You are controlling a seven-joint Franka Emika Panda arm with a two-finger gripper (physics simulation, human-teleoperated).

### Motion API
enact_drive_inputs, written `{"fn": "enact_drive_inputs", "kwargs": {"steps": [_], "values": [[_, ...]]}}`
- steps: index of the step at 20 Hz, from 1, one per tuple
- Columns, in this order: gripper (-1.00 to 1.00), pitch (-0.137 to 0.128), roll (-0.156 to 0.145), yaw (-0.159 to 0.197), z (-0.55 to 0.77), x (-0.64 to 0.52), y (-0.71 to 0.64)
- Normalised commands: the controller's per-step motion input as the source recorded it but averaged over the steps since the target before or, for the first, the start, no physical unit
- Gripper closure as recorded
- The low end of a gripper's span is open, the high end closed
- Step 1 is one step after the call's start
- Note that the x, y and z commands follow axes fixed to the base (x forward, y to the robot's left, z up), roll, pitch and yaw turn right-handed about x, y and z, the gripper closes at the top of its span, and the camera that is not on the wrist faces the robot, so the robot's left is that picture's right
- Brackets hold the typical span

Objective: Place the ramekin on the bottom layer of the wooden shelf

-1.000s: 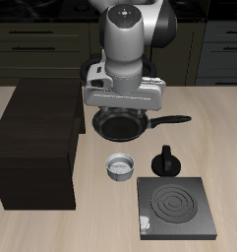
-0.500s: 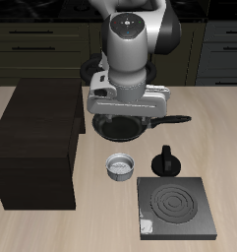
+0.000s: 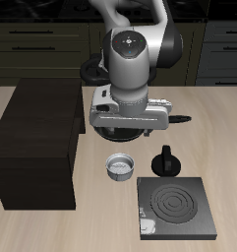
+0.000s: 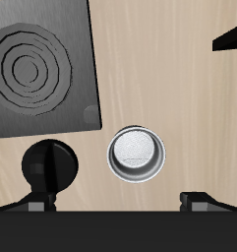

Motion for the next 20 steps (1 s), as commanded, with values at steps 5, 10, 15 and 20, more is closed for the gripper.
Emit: {"fn": "enact_drive_inputs", "kwargs": {"steps": [5,10,15,20], "values": [[-1.00,0.031,-0.007,-0.011,-0.27,0.10,-0.03],[-1.00,0.030,0.000,-0.001,-0.29,0.06,0.00],[-1.00,0.037,0.001,-0.023,-0.31,0.04,0.06],[-1.00,0.046,0.020,0.003,-0.40,0.07,0.04]]}}
